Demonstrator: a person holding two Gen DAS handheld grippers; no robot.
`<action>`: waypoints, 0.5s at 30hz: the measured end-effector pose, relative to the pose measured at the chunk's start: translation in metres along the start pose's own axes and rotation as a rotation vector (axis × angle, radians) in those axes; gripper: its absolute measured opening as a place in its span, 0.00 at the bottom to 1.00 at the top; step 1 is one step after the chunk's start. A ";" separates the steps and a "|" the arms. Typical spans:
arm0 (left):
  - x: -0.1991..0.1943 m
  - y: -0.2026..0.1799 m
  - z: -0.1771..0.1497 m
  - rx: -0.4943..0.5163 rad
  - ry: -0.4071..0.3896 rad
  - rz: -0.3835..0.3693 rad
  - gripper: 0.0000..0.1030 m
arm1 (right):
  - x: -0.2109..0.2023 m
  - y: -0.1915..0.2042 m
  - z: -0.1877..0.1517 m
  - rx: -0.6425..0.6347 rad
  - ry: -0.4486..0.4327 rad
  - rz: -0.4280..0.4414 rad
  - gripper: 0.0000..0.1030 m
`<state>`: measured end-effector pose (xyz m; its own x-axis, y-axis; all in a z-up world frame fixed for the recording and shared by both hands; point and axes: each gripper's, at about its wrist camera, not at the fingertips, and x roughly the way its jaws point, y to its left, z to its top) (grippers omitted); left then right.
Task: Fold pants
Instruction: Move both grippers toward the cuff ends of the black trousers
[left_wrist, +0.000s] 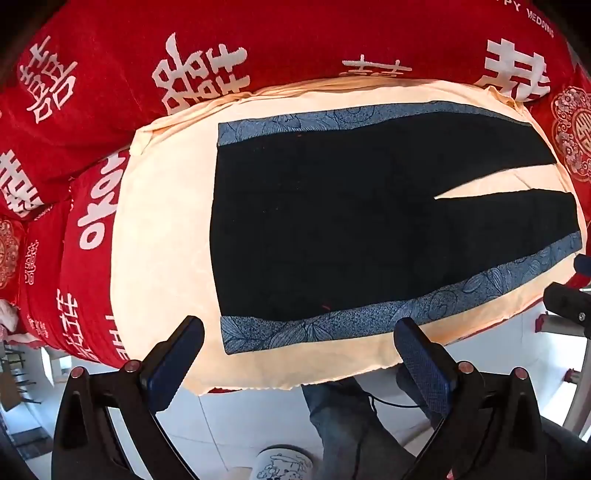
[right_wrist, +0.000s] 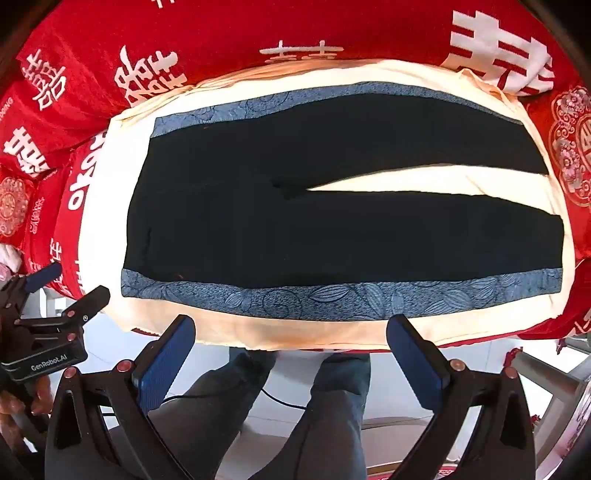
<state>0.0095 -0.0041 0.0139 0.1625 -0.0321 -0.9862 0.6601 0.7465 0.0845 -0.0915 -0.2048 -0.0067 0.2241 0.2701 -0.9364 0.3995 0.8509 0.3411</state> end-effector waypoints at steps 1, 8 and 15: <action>-0.001 0.000 0.001 -0.001 -0.003 -0.008 1.00 | 0.000 -0.003 -0.001 -0.002 -0.004 0.000 1.00; -0.005 -0.002 0.005 0.004 -0.016 -0.021 1.00 | -0.005 -0.009 0.001 -0.006 -0.020 -0.015 1.00; -0.002 0.004 0.003 -0.022 -0.001 -0.012 1.00 | -0.004 -0.013 0.000 0.017 -0.003 -0.025 1.00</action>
<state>0.0143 -0.0032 0.0165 0.1556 -0.0421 -0.9869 0.6457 0.7605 0.0694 -0.0975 -0.2167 -0.0075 0.2167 0.2472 -0.9444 0.4198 0.8498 0.3187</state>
